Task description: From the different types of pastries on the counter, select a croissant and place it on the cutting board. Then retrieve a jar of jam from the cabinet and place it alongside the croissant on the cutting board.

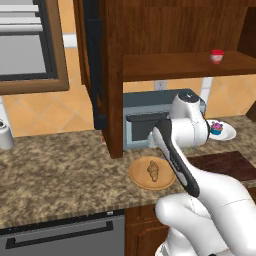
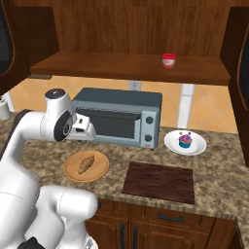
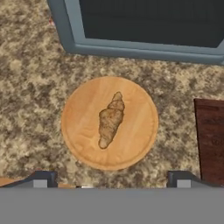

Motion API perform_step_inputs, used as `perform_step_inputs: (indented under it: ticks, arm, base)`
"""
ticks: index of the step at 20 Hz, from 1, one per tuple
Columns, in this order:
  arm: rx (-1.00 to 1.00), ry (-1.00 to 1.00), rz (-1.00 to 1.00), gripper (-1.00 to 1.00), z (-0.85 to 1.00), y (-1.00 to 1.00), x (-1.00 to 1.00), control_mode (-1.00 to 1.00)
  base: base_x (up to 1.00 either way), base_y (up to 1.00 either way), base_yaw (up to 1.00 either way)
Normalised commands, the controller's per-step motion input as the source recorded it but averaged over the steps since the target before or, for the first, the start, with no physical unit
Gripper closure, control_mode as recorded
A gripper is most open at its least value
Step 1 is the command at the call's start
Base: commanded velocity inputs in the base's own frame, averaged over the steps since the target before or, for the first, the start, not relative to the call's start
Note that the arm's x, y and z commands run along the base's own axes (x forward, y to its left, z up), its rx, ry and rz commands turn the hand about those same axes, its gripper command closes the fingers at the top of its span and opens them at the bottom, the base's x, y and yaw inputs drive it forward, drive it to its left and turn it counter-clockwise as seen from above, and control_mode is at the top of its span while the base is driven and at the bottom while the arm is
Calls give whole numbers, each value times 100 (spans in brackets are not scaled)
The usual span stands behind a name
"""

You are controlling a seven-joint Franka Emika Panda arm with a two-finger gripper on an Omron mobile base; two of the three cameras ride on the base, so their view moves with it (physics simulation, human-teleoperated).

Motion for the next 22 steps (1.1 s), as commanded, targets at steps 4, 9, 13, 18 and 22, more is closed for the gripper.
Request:
perform_step_inputs:
  ticks: [4,9,13,18,22]
  arm:
    - [-3,-21,0,-100,-32,16,16,-100]
    - [0,-3,-6,-100,-26,3,12,-100]
    - [2,3,-13,-100,-35,0,5,-100]
    - [10,1,-12,-100,-29,0,15,-100]
    - [1,0,-3,-100,-18,0,27,-100]
  base:
    - [0,0,0]
    - [0,0,0]
    - [0,0,0]
    - [0,0,0]
    - [0,0,0]
